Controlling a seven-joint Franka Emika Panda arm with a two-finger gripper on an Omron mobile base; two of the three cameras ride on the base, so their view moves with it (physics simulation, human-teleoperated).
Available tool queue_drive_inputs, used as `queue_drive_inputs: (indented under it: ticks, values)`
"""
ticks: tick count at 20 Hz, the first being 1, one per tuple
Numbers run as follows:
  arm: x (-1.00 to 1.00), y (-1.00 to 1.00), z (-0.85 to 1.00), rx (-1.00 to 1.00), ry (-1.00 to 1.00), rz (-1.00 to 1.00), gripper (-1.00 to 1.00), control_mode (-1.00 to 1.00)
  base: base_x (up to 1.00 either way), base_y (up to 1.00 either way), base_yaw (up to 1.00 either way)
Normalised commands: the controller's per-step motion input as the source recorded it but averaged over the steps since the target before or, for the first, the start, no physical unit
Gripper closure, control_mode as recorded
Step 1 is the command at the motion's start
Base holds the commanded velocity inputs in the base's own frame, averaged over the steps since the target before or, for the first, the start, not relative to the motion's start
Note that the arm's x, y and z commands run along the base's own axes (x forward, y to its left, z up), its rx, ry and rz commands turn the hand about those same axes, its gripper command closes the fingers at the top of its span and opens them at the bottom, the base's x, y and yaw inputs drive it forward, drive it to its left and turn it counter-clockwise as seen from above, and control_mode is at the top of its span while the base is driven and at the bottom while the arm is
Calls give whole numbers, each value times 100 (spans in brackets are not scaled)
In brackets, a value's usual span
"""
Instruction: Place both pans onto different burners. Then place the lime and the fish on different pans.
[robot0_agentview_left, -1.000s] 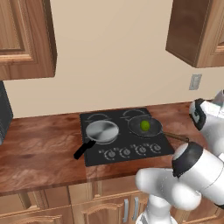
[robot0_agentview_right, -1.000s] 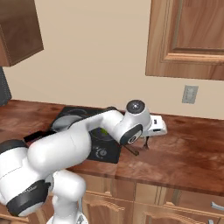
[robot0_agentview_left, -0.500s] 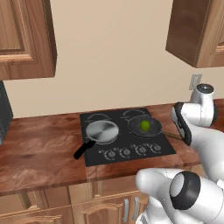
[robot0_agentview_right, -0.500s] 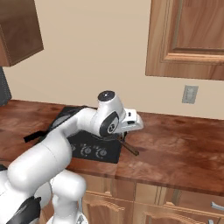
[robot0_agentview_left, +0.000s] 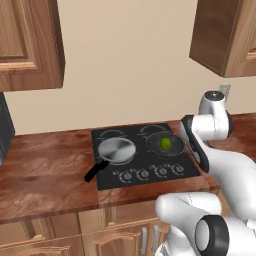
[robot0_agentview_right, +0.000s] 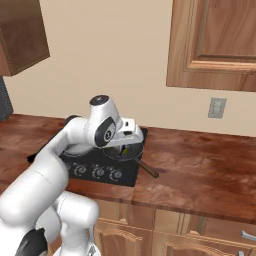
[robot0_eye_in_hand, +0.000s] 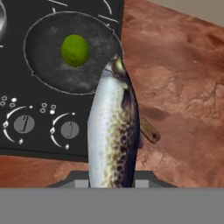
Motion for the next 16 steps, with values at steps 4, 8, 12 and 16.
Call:
queue_drive_inputs:
  ticks: [4,8,12,16]
  values:
    - [0,59,22,8,2,0,100,-100,0,0,0]
    - [0,76,6,1,1,0,100,-100,0,0,0]
    - [3,75,4,2,1,0,100,-100,0,0,0]
    - [0,71,1,1,2,0,100,-100,0,0,0]
